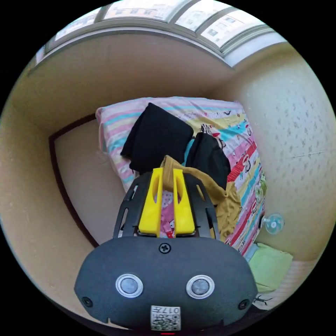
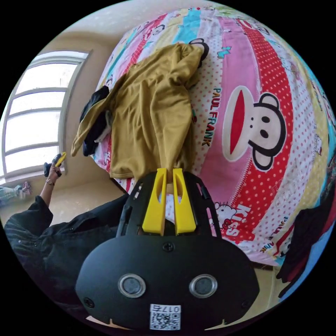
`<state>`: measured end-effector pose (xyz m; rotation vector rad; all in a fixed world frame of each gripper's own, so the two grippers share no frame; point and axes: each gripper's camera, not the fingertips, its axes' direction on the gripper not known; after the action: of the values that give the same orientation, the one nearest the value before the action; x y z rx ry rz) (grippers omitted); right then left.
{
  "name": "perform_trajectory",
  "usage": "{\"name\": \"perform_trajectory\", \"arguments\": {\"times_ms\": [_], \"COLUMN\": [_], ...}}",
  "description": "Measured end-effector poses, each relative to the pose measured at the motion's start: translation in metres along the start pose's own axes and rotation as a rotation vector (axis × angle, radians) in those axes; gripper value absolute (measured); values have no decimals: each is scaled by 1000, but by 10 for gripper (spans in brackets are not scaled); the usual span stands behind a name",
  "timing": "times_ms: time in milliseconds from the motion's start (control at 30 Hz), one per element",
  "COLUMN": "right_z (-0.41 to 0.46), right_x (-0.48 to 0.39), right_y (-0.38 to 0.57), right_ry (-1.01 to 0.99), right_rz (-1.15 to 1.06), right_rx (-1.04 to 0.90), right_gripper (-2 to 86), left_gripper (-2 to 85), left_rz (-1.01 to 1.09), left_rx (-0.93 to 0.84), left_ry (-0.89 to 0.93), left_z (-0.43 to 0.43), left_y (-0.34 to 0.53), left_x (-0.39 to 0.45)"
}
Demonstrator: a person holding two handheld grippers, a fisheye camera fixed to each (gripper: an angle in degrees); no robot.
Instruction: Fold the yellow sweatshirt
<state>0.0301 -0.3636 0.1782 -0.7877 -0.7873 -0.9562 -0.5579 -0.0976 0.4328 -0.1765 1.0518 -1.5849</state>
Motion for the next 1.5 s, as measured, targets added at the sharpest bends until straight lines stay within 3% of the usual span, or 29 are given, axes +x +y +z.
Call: {"name": "perform_trajectory", "arguments": {"times_ms": [133,200,300,333,433,500,700,800,1000,1133,1200,1267,1400,1500], "right_z": [-108,-170,-181,-172,-84,3,160,165,108,134,143,145,148,151], "right_x": [60,118,167,171,159,122,54,45,51,74,94,101,87,64], "right_y": [54,113,188,193,179,159,138,151,232,285,308,315,306,284], "right_ry": [177,319,228,183,9,-136,-364,-254,-151,-130,-181,-214,-212,-198], "right_rz": [166,439,703,693,506,318,175,137,6,126,254,324,298,248], "right_rx": [289,498,647,631,345,140,-152,-212,-235,-353,-334,-312,-314,-305], "right_gripper": [35,39,54,60,87,104,109,54,28,25,23,20,10,8], "left_gripper": [86,91,102,106,112,115,98,37,24,53,73,85,107,113], "left_rz": [209,345,466,467,459,465,507,537,639,501,419,328,255,65], "left_rx": [-209,-348,-508,-533,-576,-604,-766,-779,-960,-1083,-1032,-876,-606,-463], "left_ry": [-56,-38,38,67,125,97,-86,-106,-109,-135,-203,-149,-27,119], "left_z": [21,52,102,118,155,177,239,231,175,157,143,107,47,22], "left_y": [34,67,119,132,146,150,169,172,204,250,242,199,97,10], "left_x": [10,30,58,65,78,84,93,93,72,23,1,-17,-38,-76]}}
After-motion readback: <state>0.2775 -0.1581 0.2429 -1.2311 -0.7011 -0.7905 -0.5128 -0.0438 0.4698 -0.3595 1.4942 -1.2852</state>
